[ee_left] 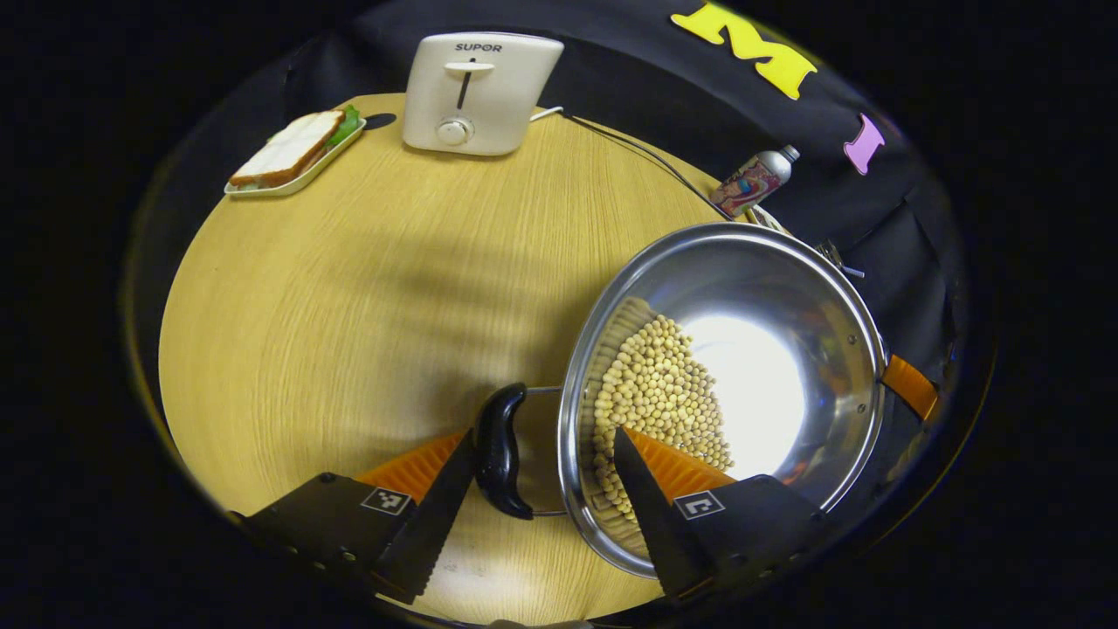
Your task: First push the handle of the pot to place it horizontally, then grasp the pot with both hands and set it on the induction cooktop.
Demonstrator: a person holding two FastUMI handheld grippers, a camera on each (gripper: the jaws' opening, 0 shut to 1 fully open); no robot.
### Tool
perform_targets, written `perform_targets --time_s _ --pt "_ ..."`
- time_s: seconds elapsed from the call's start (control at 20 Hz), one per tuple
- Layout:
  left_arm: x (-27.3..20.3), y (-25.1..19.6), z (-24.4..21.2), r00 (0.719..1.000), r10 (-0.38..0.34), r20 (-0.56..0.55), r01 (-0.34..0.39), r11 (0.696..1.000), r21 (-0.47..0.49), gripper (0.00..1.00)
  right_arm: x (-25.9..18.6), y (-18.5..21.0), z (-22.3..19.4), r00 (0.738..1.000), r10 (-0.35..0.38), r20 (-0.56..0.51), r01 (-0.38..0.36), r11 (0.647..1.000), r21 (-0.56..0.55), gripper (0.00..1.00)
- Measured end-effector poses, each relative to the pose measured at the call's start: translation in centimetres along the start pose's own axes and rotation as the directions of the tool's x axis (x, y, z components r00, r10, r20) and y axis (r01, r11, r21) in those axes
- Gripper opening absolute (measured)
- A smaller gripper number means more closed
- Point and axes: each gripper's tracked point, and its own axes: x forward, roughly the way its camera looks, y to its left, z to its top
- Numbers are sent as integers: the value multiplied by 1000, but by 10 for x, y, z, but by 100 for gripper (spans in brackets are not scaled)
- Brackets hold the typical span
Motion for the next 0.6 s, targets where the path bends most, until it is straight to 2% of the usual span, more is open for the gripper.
perform_targets --time_s 0.05,0.15,0.2,0.25,0.3,0.35,0.4,0.6 --pt "0 3 3 1000 12 5 -12 1000 12 83 0 0 -1 1000 0 -1 0 1000 0 49" --pt "-1 6 7 999 33 14 -33 999 -8 81 2 0 -1 1000 -1 -5 1 1000 3 48" --pt "-2 4 11 999 38 37 -37 999 -19 70 1 -1 -2 1000 0 -15 0 1000 -1 48" --pt "-7 6 13 999 37 39 -37 999 2 80 3 -1 -3 1000 -1 -19 1 1000 5 49" --pt "-10 7 13 998 54 41 -56 998 38 70 4 -2 -3 1000 0 -20 0 1000 10 48" --pt "-10 5 14 997 67 48 -70 996 62 82 3 -3 -3 1000 -4 -21 4 1000 8 48" --pt "-13 5 16 996 75 54 -79 995 68 70 4 -4 -4 1000 -3 -25 3 1000 11 48" --pt "-19 3 17 994 96 55 -101 989 106 70 2 -8 -3 1000 9 -23 -9 1000 19 48"
